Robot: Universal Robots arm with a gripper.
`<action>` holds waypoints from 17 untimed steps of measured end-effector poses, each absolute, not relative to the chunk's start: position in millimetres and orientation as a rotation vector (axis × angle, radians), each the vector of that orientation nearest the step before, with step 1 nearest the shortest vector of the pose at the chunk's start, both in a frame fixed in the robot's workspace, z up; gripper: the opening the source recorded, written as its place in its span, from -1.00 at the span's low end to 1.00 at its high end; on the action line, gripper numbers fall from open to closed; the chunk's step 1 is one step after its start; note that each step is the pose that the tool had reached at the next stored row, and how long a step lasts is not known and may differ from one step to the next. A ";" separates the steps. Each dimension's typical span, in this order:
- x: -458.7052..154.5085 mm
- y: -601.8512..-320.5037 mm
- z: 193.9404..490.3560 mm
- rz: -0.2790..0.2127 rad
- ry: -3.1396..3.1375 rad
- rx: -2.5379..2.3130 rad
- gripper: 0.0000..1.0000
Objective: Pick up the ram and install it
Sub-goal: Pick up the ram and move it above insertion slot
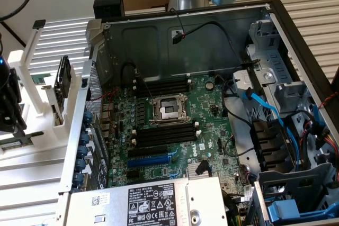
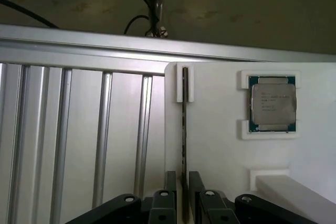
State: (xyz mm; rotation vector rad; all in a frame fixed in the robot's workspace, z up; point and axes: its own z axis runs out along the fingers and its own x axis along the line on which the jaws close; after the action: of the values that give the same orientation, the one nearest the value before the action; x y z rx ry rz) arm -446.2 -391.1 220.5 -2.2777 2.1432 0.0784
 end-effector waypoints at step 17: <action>-446.3 -390.0 211.3 0.073 2.133 -2.282 -0.35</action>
State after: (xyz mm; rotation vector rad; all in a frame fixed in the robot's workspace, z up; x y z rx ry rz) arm -446.3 -390.0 211.3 -2.2819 2.1332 0.0726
